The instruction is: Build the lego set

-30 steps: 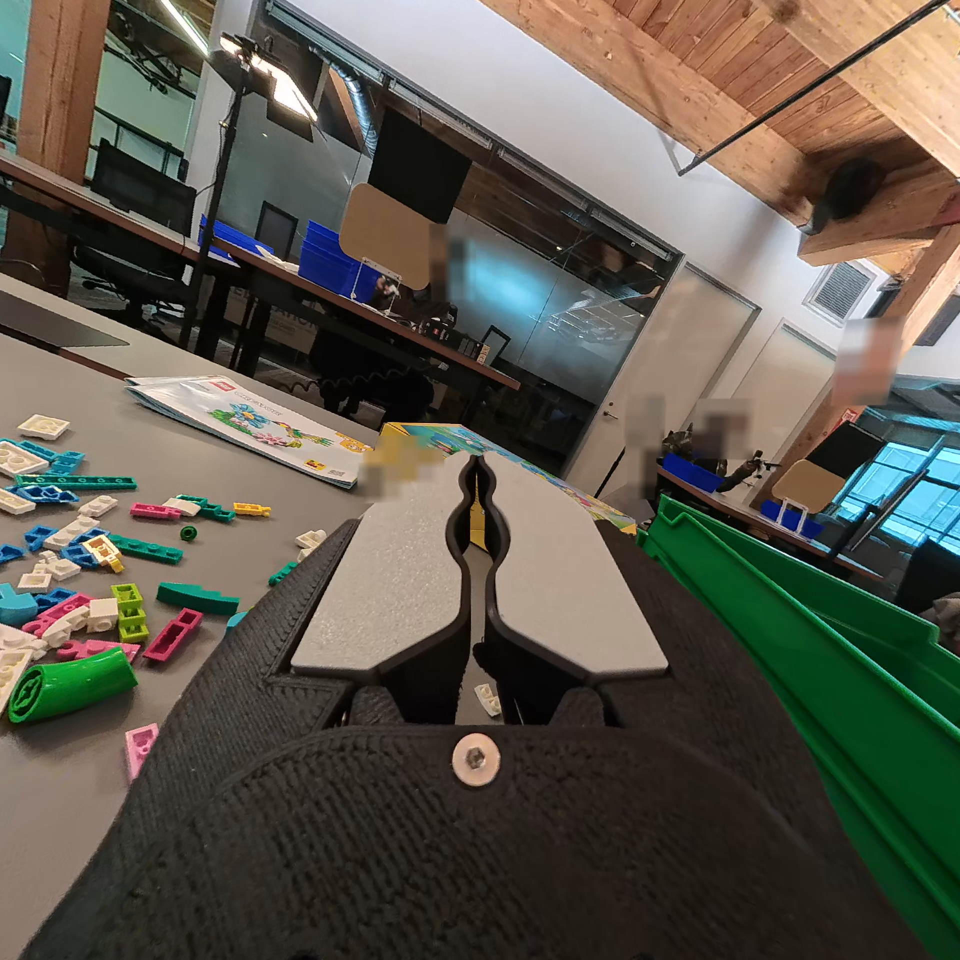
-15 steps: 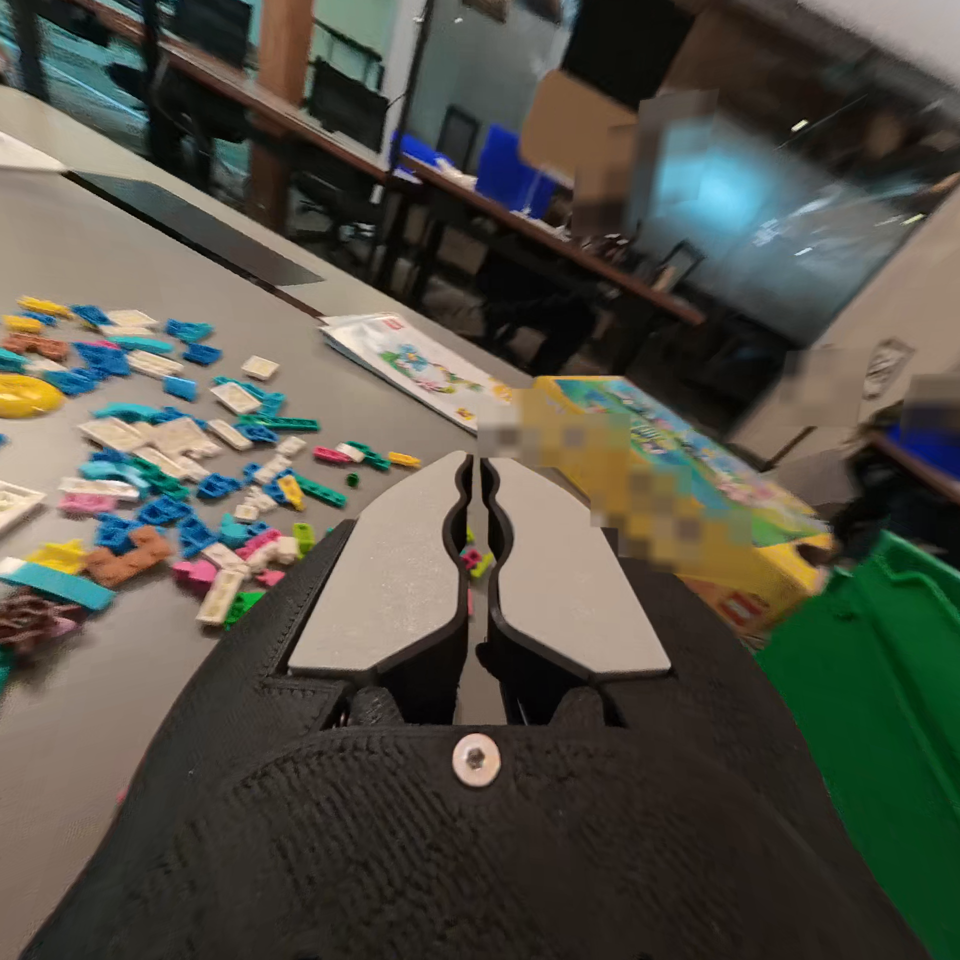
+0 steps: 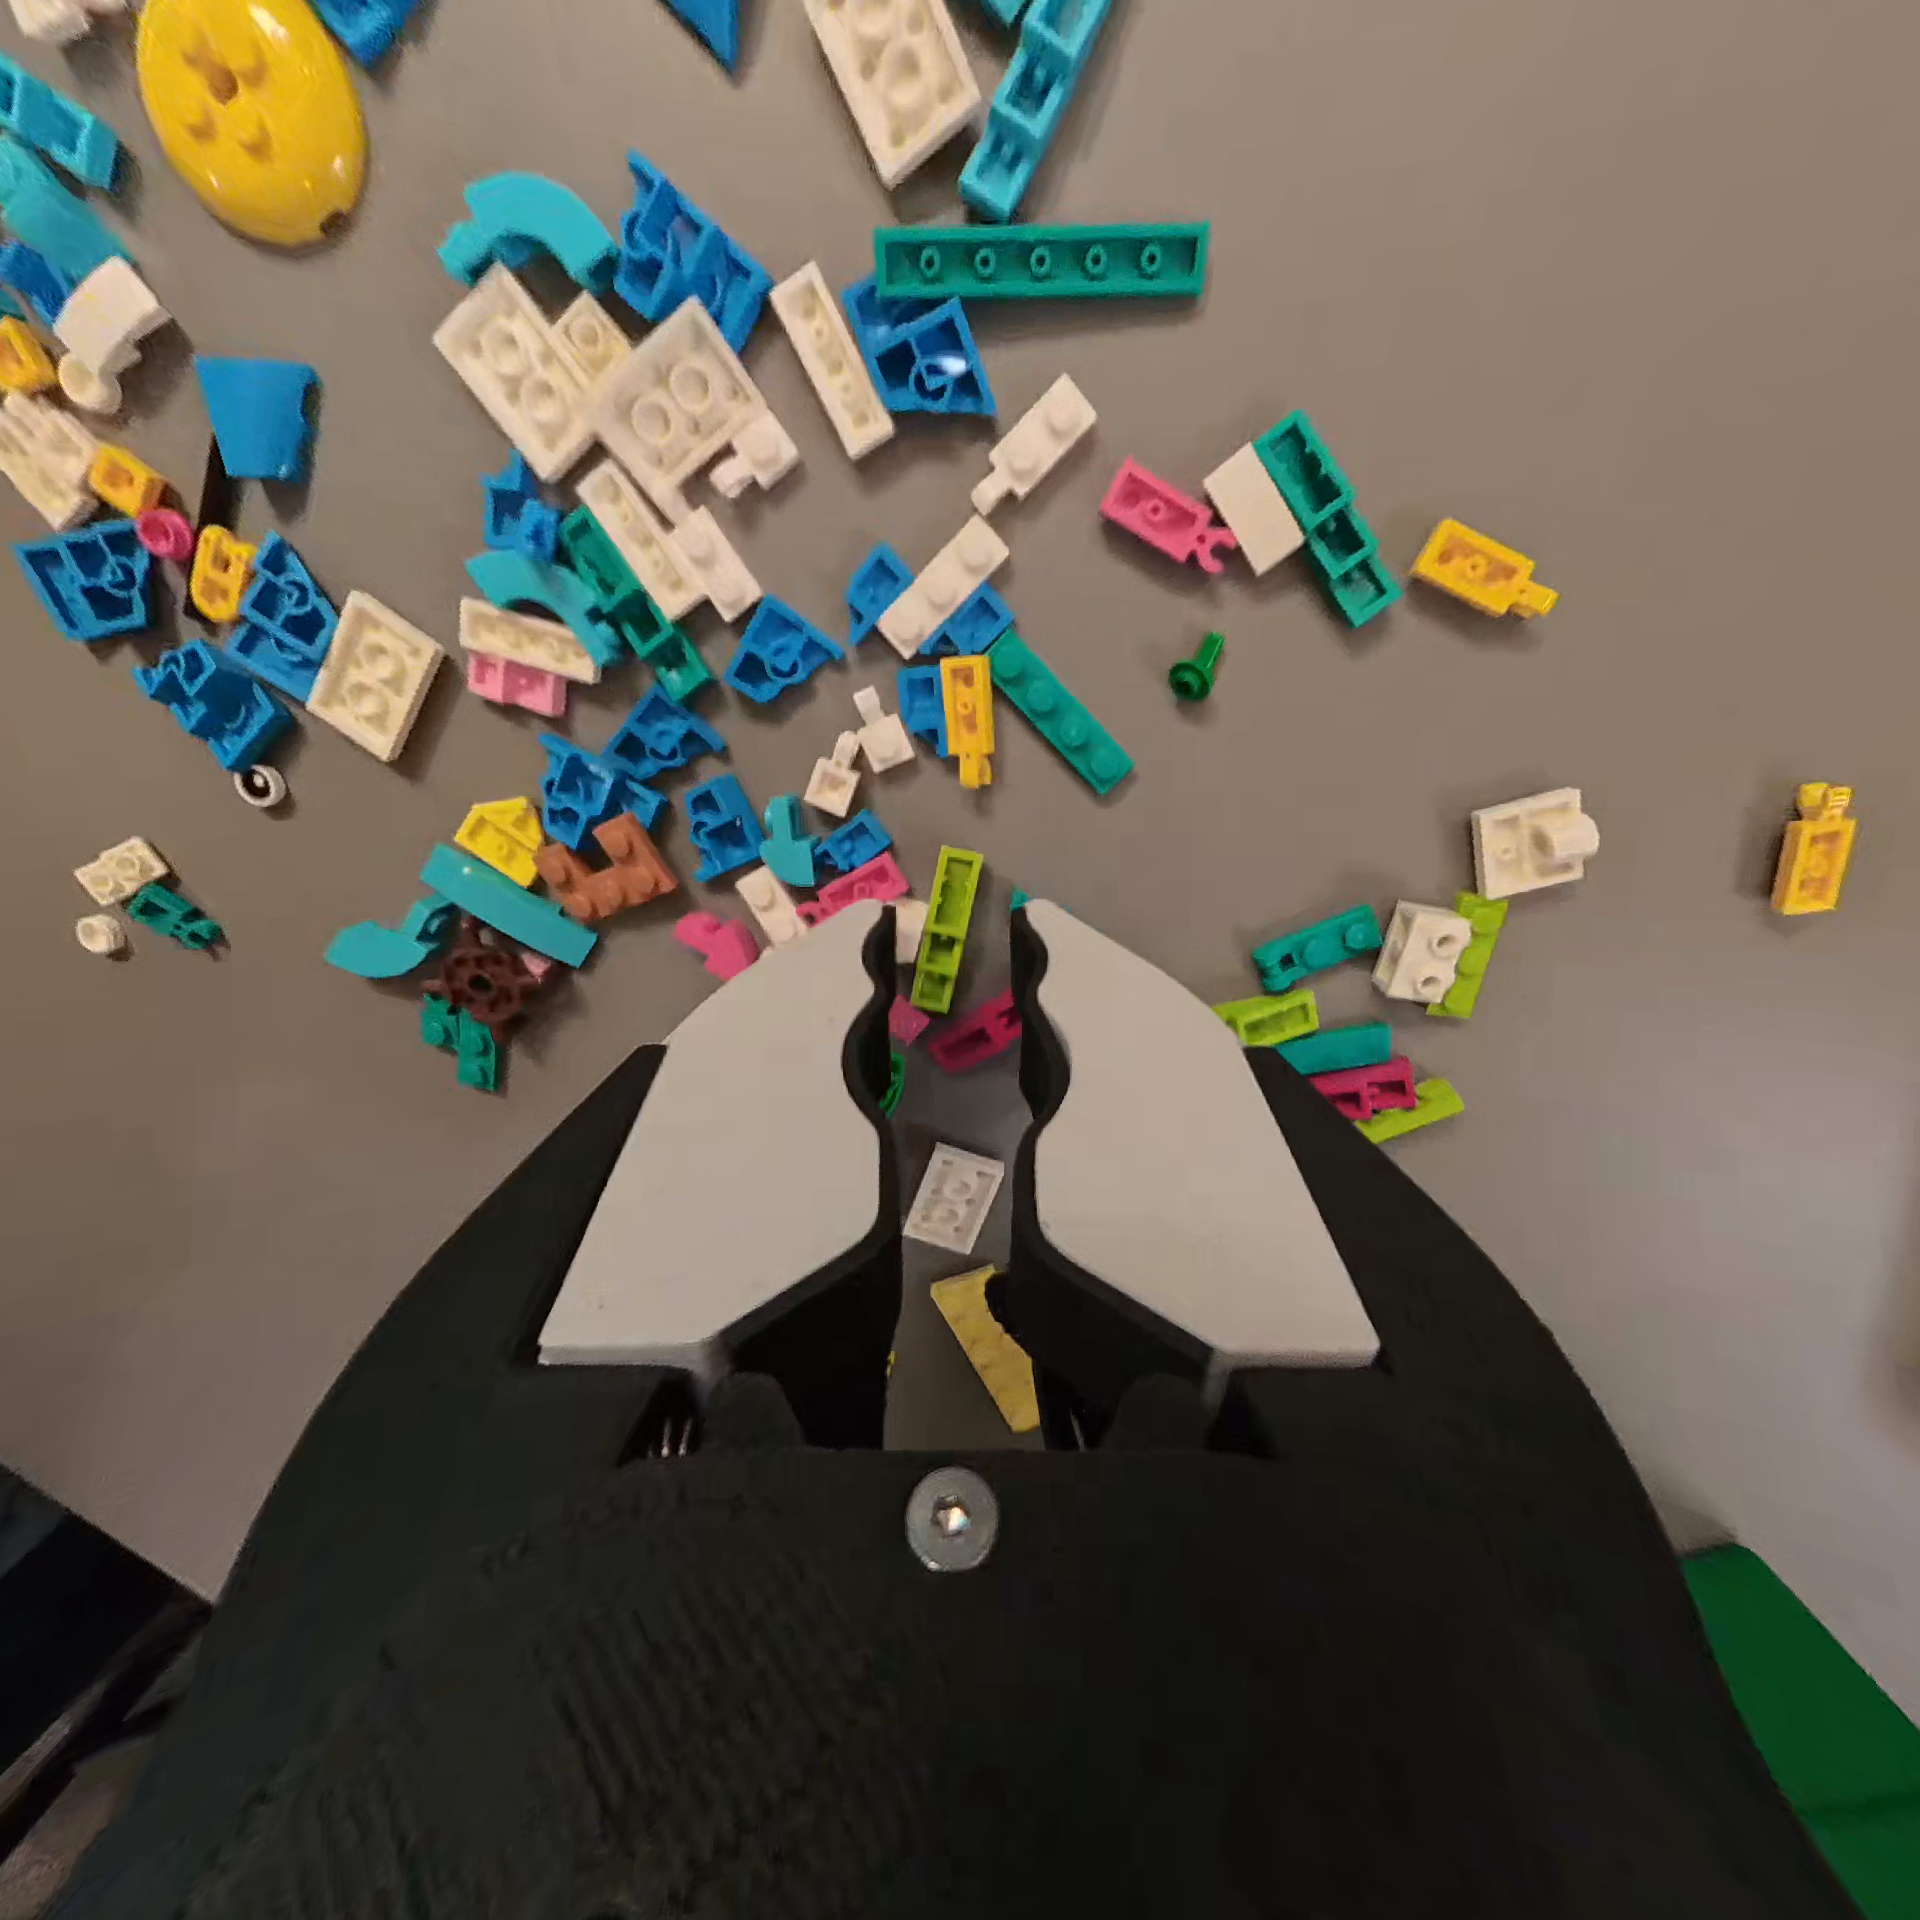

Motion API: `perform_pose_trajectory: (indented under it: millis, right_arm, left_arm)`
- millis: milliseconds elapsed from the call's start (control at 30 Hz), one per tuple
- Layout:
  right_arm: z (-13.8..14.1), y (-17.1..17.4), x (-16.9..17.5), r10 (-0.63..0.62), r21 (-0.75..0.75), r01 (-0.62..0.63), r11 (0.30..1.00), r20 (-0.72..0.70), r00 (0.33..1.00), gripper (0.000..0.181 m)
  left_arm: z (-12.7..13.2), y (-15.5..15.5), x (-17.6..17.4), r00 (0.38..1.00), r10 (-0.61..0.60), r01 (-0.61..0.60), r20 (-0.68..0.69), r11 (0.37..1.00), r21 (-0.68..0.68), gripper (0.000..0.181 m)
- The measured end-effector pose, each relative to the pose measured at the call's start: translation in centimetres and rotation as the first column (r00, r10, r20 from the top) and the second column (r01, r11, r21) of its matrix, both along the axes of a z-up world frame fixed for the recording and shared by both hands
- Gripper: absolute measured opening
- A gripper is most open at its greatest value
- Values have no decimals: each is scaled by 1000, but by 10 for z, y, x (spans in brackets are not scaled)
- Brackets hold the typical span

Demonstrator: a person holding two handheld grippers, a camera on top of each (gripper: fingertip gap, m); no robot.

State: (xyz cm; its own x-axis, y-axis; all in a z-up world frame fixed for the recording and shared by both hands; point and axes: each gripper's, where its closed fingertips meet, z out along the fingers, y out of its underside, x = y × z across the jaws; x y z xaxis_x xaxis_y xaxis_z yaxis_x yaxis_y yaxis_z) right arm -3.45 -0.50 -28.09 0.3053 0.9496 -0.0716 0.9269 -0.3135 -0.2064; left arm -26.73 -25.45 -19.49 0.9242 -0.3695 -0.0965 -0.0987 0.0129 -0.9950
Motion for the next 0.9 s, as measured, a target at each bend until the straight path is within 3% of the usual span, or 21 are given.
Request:
perform_pose_trajectory:
  millis: [333, 500, 600, 767, 900]
  right_arm:
    - [-7, 4, -2, -21, -71, 26, 997, 79, 997, 0]
    - [12, 16, -4, -59, 4, 59, 998, -31, 998, 0]
    - [14, 34, 14, -148, 70, 149, 986, -7, 989, 0]
    - [0, 41, 33, -411, -73, 413, 908, 39, 911, 19]
    - [-1, 53, 40, -485, -43, 487, 872, 57, 873, 23]
  left_arm:
    - [-1, 0, 1, 1000, -9, 9, -2, 1000, -7, 49]
    - [-1, 1, 1, 1000, -10, 10, -1, 1000, -8, 49]
    - [-2, 1, 2, 1000, -11, 11, -10, 1000, -12, 49]
    - [-4, 1, 5, 999, -14, 13, -32, 1000, -17, 49]
    - [-4, 1, 5, 999, -16, 15, -34, 1000, -17, 49]
